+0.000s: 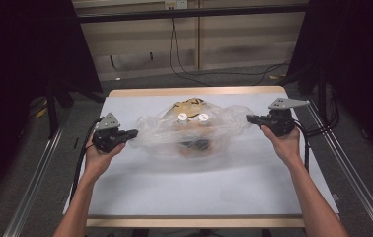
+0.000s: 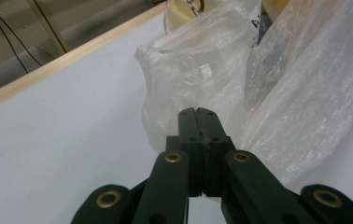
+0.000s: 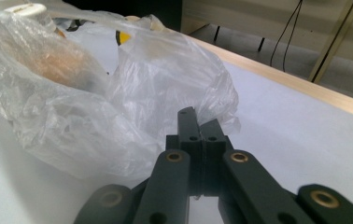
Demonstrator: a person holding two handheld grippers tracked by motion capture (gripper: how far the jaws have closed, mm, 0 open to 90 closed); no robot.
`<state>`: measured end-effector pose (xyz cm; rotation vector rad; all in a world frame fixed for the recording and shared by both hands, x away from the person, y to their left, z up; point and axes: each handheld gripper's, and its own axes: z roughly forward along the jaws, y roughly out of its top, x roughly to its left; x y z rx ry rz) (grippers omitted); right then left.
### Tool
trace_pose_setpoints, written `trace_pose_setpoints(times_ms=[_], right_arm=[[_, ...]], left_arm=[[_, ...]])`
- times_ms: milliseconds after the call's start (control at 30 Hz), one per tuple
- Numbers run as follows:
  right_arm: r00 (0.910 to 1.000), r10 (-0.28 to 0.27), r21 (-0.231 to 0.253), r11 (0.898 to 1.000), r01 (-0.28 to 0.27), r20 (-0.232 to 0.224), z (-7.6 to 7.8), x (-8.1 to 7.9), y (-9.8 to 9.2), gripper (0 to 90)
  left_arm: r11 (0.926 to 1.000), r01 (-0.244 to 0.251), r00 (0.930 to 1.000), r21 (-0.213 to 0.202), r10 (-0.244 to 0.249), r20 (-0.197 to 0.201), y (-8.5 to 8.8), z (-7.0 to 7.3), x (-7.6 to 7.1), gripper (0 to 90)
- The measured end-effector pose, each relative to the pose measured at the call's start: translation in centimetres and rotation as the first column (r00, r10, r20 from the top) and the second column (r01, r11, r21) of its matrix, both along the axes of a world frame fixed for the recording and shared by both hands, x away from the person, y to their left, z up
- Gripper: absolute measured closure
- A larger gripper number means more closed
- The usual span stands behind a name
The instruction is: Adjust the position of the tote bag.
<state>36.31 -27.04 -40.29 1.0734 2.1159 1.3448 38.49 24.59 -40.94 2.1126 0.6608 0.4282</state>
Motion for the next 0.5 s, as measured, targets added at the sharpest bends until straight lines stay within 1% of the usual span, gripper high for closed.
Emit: trace_pose_setpoints(times_ms=[33,67,100,133,167,200,233,267,300,333,367,400,433,467,500], right_arm=[[1.0000,0.000,-0.003,1.000,0.000,-0.007,-0.2,-0.1,0.0,90.0],[0.9999,0.008,-0.007,1.000,-0.008,-0.009,-0.4,-0.1,0.0,90.0],[0.9998,0.008,0.007,1.000,-0.008,-0.017,-0.8,-0.2,-0.2,90.0],[0.9998,0.012,0.003,1.000,-0.012,-0.018,-1.1,-0.2,-0.3,90.0],[0.9995,0.012,0.002,1.000,-0.012,-0.028,-1.4,-0.3,-0.4,90.0],[0.9995,0.012,0.002,1.000,-0.012,-0.028,-1.4,-0.3,-0.4,90.0],[0.9988,0.012,-0.023,1.000,-0.013,-0.048,-1.9,-0.3,-0.5,90.0],[0.9984,0.012,-0.036,0.999,-0.014,-0.056,-2.0,-0.4,-0.5,90.0],[0.9977,0.019,-0.040,0.999,-0.021,-0.065,-2.1,-0.4,-0.5,90.0],[0.9973,0.026,-0.048,0.998,-0.030,-0.069,-2.2,-0.4,-0.5,90.0],[0.9962,0.021,-0.067,0.997,-0.027,-0.085,-2.5,-0.4,-0.4,90.0],[0.9954,0.026,-0.076,0.997,-0.033,-0.092,-2.7,-0.4,-0.5,90.0],[0.9940,0.023,-0.088,0.996,-0.033,-0.107,-3.1,-0.4,-0.5,90.0],[0.9925,0.023,-0.091,0.995,-0.034,-0.120,-3.3,-0.3,-0.5,90.0],[0.9915,0.024,-0.098,0.995,-0.037,-0.127,-3.6,-0.3,-0.5,90.0]], left_arm=[[1.0000,0.007,1.0000,0.007,-0.007,-0.002,0.0,-0.1,0.1,89.9],[1.0000,0.004,1.0000,0.009,-0.004,-0.004,0.0,-0.2,0.1,89.9],[0.9998,0.006,0.9999,0.017,-0.005,-0.011,-0.1,-0.3,0.1,89.9],[0.9994,0.005,0.9999,0.033,-0.004,-0.011,-0.1,-0.4,0.1,89.9],[0.9990,0.012,0.9997,0.043,-0.011,-0.021,-0.1,-0.5,0.1,90.0],[0.9990,0.012,0.9997,0.043,-0.011,-0.021,-0.1,-0.5,0.1,89.9],[0.9979,0.016,0.9995,0.062,-0.014,-0.027,-0.3,-0.8,0.1,89.9],[0.9972,0.019,0.9993,0.072,-0.017,-0.034,-0.4,-1.0,0.1,89.9],[0.9954,0.020,0.9992,0.094,-0.017,-0.038,-0.5,-1.1,0.1,89.9],[0.9965,0.021,0.9989,0.081,-0.017,-0.044,-0.6,-1.4,0.2,89.9],[0.9951,0.028,0.9986,0.095,-0.024,-0.047,-0.5,-1.5,0.3,89.9],[0.9954,0.022,0.9984,0.094,-0.017,-0.054,-0.6,-1.8,0.3,89.9],[0.9953,0.026,0.9978,0.094,-0.020,-0.062,-0.7,-1.9,0.4,89.9],[0.9936,0.029,0.9973,0.109,-0.022,-0.070,-0.7,-2.0,0.5,89.9],[0.9934,0.026,0.9975,0.112,-0.018,-0.068,-0.8,-2.3,0.5,89.9]])
